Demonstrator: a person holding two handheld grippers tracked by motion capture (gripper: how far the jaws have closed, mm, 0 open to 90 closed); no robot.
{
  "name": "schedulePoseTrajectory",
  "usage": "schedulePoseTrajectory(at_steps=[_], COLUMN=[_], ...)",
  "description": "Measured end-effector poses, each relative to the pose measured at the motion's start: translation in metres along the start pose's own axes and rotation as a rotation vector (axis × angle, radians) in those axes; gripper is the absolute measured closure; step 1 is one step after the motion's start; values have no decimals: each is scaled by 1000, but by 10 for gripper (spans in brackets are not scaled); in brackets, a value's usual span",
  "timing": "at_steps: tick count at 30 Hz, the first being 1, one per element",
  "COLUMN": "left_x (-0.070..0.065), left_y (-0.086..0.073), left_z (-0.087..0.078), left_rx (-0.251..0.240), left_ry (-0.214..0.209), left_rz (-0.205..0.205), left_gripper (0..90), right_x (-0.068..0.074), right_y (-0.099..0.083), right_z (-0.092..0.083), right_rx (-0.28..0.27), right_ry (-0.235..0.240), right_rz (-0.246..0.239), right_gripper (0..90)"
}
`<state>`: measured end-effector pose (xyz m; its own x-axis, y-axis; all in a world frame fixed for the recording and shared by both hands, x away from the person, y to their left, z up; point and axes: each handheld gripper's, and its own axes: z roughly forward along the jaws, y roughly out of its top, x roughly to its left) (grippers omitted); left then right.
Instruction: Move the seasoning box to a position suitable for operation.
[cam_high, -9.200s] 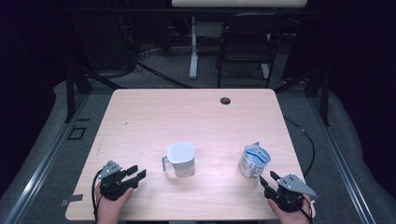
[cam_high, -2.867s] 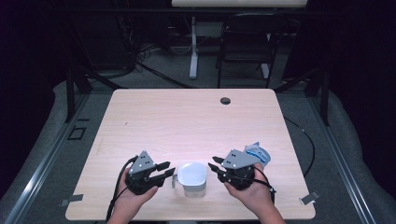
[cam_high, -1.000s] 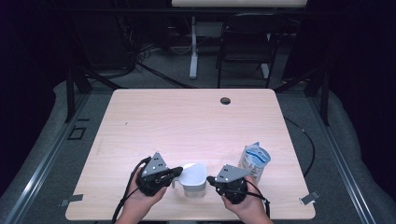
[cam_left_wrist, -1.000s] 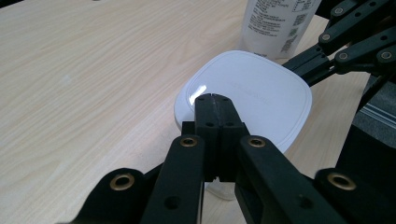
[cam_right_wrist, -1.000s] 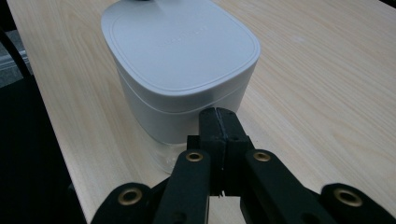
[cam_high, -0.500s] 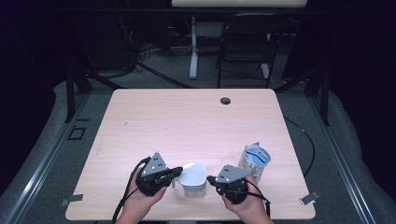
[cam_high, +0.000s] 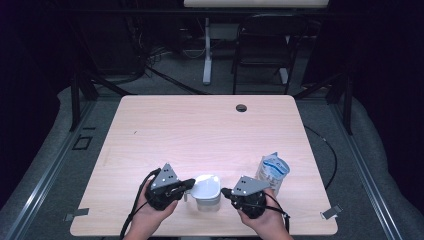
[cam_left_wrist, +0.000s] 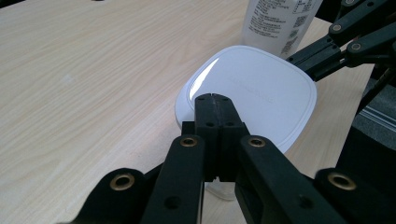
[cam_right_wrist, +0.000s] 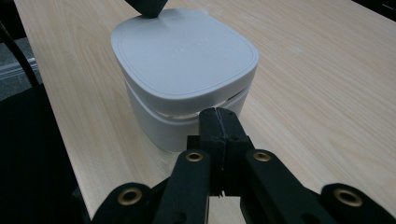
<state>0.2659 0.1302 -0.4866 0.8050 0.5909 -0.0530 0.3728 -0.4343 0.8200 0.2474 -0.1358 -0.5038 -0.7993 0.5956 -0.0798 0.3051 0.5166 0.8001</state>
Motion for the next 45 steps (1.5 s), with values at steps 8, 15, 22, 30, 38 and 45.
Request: schedulePoseTrajectory(at_steps=[8, 15, 22, 30, 38, 45], left_x=[0, 0, 0, 0, -1, -2], left_y=[-1, -2, -2, -4, -6, -8], left_z=[-1, -1, -2, -3, -6, -10], left_rx=[-3, -5, -5, -3, -4, -14], left_ry=[3, 8, 9, 17, 32, 31], left_rz=[-3, -5, -5, -9, -6, -10], left_gripper=[900, 900, 900, 900, 893, 877], right_x=[0, 1, 1, 4, 3, 3], right_y=[1, 2, 4, 5, 7, 9], right_z=[-1, -3, -3, 0, 1, 1], right_rx=[-3, -21, -24, -24, -25, -29], right_ry=[0, -1, 14, 13, 14, 13], right_rz=[-3, 3, 6, -5, -12, -11], right_gripper=[900, 900, 900, 900, 900, 900])
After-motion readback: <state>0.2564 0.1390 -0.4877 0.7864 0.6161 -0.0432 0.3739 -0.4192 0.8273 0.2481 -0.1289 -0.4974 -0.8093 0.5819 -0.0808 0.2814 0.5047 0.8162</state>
